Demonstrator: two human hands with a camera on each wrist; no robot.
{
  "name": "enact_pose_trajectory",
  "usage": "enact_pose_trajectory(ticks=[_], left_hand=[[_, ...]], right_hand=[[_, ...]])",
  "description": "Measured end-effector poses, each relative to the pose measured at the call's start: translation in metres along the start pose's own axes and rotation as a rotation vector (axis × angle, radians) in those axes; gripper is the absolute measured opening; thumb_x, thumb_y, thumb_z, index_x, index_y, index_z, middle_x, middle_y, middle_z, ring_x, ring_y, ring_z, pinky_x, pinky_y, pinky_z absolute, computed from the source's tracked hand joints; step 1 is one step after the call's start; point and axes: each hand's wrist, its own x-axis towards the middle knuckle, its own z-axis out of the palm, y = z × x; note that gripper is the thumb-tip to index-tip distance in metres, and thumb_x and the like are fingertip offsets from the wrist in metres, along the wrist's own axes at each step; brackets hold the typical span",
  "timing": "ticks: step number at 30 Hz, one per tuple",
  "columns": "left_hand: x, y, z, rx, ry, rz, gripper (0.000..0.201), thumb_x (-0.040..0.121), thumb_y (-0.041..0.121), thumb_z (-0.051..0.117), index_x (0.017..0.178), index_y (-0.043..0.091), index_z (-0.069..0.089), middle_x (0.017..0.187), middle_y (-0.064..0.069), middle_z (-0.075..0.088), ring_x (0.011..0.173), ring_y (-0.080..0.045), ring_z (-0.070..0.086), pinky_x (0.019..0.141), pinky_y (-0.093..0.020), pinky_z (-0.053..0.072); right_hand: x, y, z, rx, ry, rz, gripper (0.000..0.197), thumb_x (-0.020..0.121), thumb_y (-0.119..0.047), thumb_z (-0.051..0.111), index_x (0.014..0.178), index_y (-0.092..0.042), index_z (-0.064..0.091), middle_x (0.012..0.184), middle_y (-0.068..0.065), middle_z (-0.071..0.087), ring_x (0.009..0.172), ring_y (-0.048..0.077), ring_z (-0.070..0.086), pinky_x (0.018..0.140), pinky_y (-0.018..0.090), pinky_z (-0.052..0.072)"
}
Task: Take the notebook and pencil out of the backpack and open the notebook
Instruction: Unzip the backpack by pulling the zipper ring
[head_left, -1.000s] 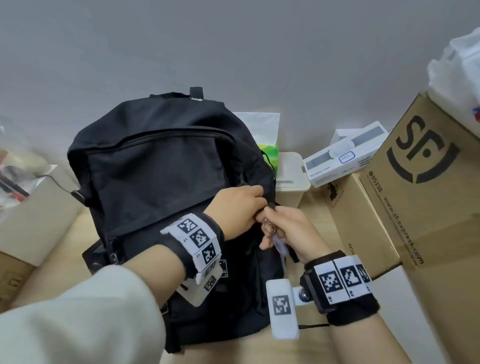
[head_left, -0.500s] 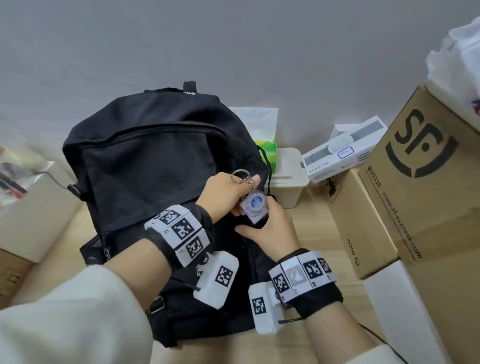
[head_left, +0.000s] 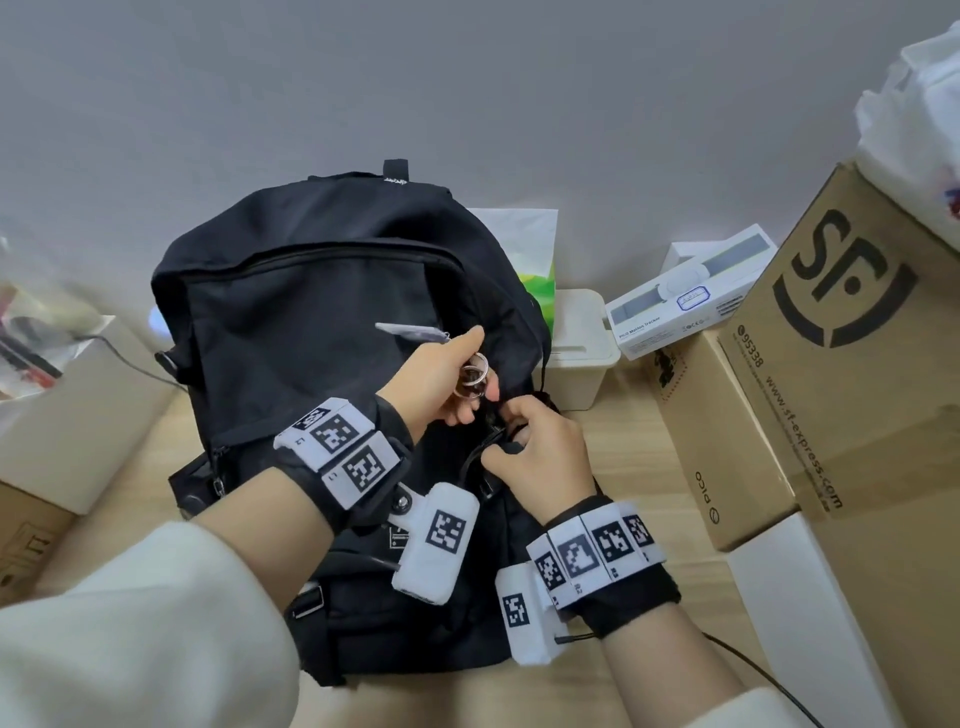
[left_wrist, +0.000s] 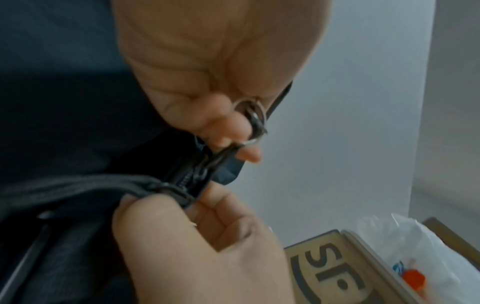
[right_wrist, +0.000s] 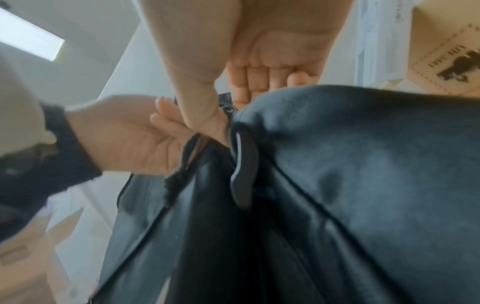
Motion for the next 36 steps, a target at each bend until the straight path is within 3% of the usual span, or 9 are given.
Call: enact_pose_trajectory(ticks=[4, 8, 12, 16, 19, 22, 29, 33, 36], left_hand=[[0.0, 0.008, 0.003, 0.176, 0.261, 0.098, 0.065, 0.096, 0.038, 0.028, 0.048, 0.004, 0.056, 0.026, 0.003, 0.046, 0.024, -0.008, 0.04, 0.034, -0.014, 0.034], [0.0, 0.02, 0.004, 0.264, 0.528, 0.309, 0.062, 0.096, 0.04, 0.03, 0.053, 0.004, 0.057, 0.04, 0.002, 0.053, 0.043, -0.017, 0.053, 0.056, -0.024, 0.05], [0.0, 0.075, -0.032, 0.136, 0.728, 0.592, 0.066, 0.095, 0.041, 0.027, 0.039, 0.021, 0.056, 0.036, 0.007, 0.056, 0.041, -0.009, 0.053, 0.057, -0.021, 0.045], [-0.016, 0.105, -0.034, 0.269, 0.695, 0.787, 0.068, 0.095, 0.04, 0.031, 0.035, 0.02, 0.053, 0.035, 0.016, 0.056, 0.039, -0.01, 0.053, 0.055, -0.024, 0.04], [-0.03, 0.095, -0.022, 0.4, 0.632, 0.758, 0.064, 0.096, 0.04, 0.03, 0.043, 0.012, 0.053, 0.036, 0.017, 0.053, 0.04, -0.018, 0.052, 0.053, -0.023, 0.034], [-0.035, 0.093, -0.023, 0.291, 0.602, 0.729, 0.064, 0.097, 0.04, 0.032, 0.048, 0.007, 0.055, 0.037, 0.009, 0.054, 0.033, -0.01, 0.049, 0.043, -0.016, 0.034], [-0.05, 0.096, -0.031, 0.177, 0.53, 0.743, 0.062, 0.097, 0.038, 0.034, 0.045, 0.009, 0.051, 0.051, -0.002, 0.062, 0.028, -0.011, 0.045, 0.036, -0.016, 0.033], [-0.026, 0.094, -0.065, -0.01, 0.653, 0.515, 0.057, 0.096, 0.038, 0.034, 0.051, 0.007, 0.05, 0.034, 0.005, 0.054, 0.025, -0.006, 0.04, 0.031, -0.015, 0.03], [-0.015, 0.082, -0.085, -0.054, 0.735, 0.361, 0.051, 0.093, 0.04, 0.038, 0.059, 0.005, 0.053, 0.043, -0.003, 0.051, 0.022, -0.008, 0.038, 0.033, -0.017, 0.031]], right_hand=[[-0.007, -0.002, -0.002, -0.041, -0.028, -0.033, 0.028, 0.071, -0.008, 0.066, 0.097, -0.017, 0.062, 0.063, -0.014, 0.05, 0.057, 0.001, 0.05, 0.056, 0.012, 0.038], [-0.017, 0.005, -0.002, -0.018, -0.012, -0.044, 0.025, 0.072, -0.008, 0.069, 0.088, -0.026, 0.06, 0.055, -0.014, 0.05, 0.057, -0.002, 0.055, 0.053, 0.003, 0.041], [-0.028, 0.029, 0.0, -0.07, -0.034, 0.062, 0.028, 0.073, -0.011, 0.064, 0.076, -0.036, 0.051, 0.048, -0.014, 0.054, 0.048, 0.002, 0.049, 0.046, 0.019, 0.038], [-0.024, 0.024, -0.008, -0.229, -0.135, 0.036, 0.026, 0.073, -0.008, 0.06, 0.085, -0.03, 0.054, 0.057, -0.012, 0.047, 0.064, 0.014, 0.053, 0.057, 0.029, 0.046], [-0.011, -0.014, -0.031, 0.006, -0.11, -0.073, 0.048, 0.068, 0.006, 0.051, 0.102, -0.028, 0.054, 0.087, -0.011, 0.055, 0.084, 0.012, 0.054, 0.066, 0.009, 0.039], [0.008, -0.068, -0.042, 0.249, 0.066, -0.238, 0.037, 0.071, -0.007, 0.055, 0.096, -0.033, 0.051, 0.093, -0.007, 0.051, 0.083, 0.011, 0.051, 0.069, 0.013, 0.041], [0.027, -0.107, -0.04, -0.31, 0.245, -0.406, 0.008, 0.093, -0.021, 0.046, 0.086, -0.017, 0.046, 0.085, -0.004, 0.047, 0.072, 0.015, 0.04, 0.053, 0.027, 0.022], [0.027, -0.115, -0.036, -0.43, 0.285, -0.558, 0.01, 0.091, -0.011, 0.05, 0.082, -0.012, 0.045, 0.071, 0.0, 0.048, 0.06, 0.02, 0.038, 0.046, 0.023, 0.023], [0.03, -0.111, -0.038, -0.49, 0.335, -0.596, 0.01, 0.085, -0.004, 0.056, 0.077, -0.007, 0.05, 0.061, 0.003, 0.049, 0.053, 0.02, 0.036, 0.049, 0.029, 0.034]])
